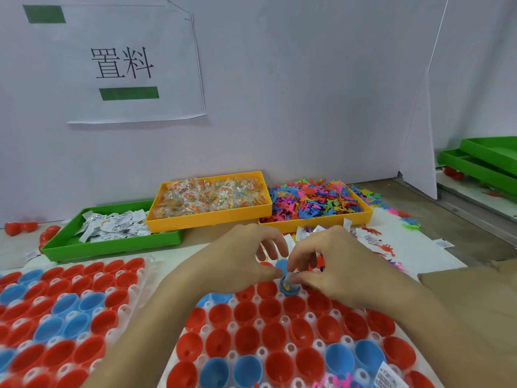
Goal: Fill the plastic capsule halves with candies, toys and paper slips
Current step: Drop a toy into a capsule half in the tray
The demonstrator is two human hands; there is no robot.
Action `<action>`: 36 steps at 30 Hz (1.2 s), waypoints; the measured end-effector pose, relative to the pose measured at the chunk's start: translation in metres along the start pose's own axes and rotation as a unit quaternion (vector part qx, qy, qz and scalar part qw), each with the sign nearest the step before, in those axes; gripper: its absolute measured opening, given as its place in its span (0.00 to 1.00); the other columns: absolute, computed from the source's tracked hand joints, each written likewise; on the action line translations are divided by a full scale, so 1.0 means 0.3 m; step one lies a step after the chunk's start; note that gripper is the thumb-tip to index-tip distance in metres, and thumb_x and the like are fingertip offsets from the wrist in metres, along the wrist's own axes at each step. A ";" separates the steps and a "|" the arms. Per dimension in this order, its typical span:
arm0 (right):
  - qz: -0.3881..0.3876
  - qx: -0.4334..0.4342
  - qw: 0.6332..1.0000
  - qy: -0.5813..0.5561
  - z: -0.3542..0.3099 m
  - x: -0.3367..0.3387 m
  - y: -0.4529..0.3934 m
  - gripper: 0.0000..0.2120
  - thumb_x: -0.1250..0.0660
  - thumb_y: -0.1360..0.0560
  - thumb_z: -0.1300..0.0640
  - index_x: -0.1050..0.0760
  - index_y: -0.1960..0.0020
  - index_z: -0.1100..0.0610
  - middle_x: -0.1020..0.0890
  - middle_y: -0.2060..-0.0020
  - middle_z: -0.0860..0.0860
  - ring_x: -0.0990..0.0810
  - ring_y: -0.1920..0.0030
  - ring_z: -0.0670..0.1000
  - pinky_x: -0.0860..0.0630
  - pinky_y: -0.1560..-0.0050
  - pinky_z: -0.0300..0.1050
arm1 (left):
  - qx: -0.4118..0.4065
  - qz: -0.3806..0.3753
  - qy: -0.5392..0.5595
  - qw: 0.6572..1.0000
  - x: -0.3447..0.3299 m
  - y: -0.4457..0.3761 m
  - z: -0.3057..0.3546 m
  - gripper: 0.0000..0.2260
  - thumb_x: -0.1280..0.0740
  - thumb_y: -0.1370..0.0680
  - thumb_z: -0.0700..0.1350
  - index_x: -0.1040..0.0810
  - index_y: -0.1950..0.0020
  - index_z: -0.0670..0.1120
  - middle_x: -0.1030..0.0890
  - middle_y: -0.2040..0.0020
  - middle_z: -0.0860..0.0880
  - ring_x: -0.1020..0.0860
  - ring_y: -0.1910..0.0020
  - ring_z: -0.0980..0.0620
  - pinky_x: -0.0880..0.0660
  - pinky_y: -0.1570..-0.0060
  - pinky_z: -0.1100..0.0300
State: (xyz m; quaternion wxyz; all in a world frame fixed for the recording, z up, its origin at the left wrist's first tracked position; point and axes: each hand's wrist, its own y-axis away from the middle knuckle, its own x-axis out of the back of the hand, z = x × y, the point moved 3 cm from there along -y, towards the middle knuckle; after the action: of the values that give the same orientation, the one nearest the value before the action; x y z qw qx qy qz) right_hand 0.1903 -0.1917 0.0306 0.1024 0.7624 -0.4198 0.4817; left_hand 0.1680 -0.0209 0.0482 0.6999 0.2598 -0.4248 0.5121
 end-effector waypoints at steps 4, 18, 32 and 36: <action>-0.009 0.021 1.000 0.020 -0.012 -0.002 -0.005 0.04 0.24 0.27 0.51 0.14 0.53 0.49 0.17 0.62 0.42 0.22 0.59 0.44 0.25 0.58 0.39 | 0.002 -0.004 -0.005 1.000 -0.004 -0.003 0.002 0.11 0.26 0.27 0.46 0.20 0.46 0.53 0.21 0.52 0.57 0.22 0.53 0.58 0.25 0.54 0.64; 0.008 0.037 0.999 0.001 -0.018 0.007 0.000 0.06 0.24 0.28 0.59 0.13 0.54 0.50 0.15 0.61 0.43 0.22 0.59 0.39 0.27 0.57 0.30 | 0.001 -0.003 0.002 1.000 0.000 -0.001 0.001 0.10 0.26 0.26 0.46 0.19 0.46 0.53 0.20 0.51 0.54 0.22 0.54 0.57 0.25 0.53 0.63; 0.223 -0.202 0.953 0.031 0.297 0.212 0.046 0.06 0.30 0.23 0.58 0.15 0.55 0.51 0.17 0.65 0.40 0.21 0.63 0.38 0.30 0.63 0.33 | -0.022 -0.033 -0.014 0.999 -0.020 0.004 0.019 0.10 0.24 0.28 0.53 0.16 0.47 0.61 0.22 0.51 0.64 0.25 0.50 0.60 0.25 0.49 0.57; 0.100 -0.299 0.945 0.091 0.391 0.181 0.065 0.04 0.29 0.24 0.57 0.15 0.53 0.50 0.17 0.61 0.45 0.21 0.61 0.43 0.31 0.60 0.38 | -0.026 -0.030 -0.010 0.999 -0.037 -0.001 0.022 0.06 0.25 0.27 0.49 0.15 0.51 0.57 0.20 0.50 0.59 0.25 0.50 0.57 0.25 0.47 0.53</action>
State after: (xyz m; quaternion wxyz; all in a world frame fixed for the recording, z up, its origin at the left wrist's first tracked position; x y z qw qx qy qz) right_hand 0.2618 -0.2989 0.0099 0.3144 0.6035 -0.6076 0.4096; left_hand 0.1649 -0.0317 0.0419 0.7172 0.2590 -0.4370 0.4771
